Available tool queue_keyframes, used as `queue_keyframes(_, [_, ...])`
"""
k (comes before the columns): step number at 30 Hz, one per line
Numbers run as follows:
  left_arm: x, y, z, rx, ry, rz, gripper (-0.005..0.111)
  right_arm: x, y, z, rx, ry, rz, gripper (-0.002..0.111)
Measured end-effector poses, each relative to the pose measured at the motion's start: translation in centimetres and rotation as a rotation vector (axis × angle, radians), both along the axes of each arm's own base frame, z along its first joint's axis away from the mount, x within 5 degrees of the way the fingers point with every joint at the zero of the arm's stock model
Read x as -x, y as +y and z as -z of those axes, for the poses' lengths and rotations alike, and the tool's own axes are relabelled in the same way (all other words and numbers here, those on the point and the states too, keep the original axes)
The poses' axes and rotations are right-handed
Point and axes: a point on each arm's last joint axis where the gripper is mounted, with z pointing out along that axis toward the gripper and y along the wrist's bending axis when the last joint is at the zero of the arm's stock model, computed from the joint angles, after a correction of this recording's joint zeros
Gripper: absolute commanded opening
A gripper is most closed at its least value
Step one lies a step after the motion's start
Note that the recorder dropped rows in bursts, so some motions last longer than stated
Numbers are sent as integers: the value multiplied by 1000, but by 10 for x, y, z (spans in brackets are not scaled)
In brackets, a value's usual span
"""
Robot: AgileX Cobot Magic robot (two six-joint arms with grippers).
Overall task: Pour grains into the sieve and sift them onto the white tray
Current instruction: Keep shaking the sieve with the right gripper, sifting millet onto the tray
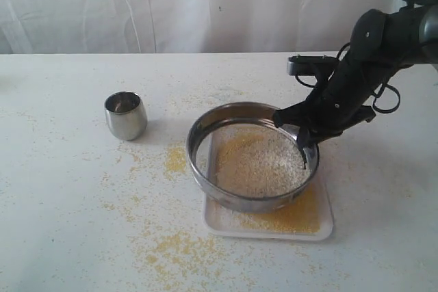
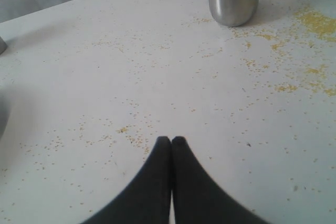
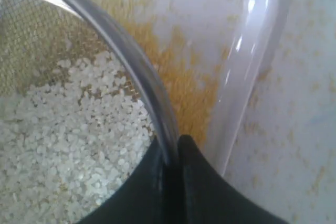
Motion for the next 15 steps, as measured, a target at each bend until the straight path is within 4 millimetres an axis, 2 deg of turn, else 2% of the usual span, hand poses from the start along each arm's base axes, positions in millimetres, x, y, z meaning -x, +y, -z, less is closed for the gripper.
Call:
queue_keyframes(3, [0,0,0,0,0,0,0,2,-1,-4,-25,34,60,0])
queue_keyframes(6, [0,0,0,0,0,0,0,10,-2,-6,-1,90,-29,0])
queue_keyframes(8, [0,0,0,0,0,0,0,5,0,-6,9,16,-53,0])
queue_keyframes(11, [0,0,0,0,0,0,0,-3,-2,-11,-23,-46,40,0])
queue_keyframes(15, [0,0,0,0,0,0,0,8,-6,-12,-9,48,-6,0])
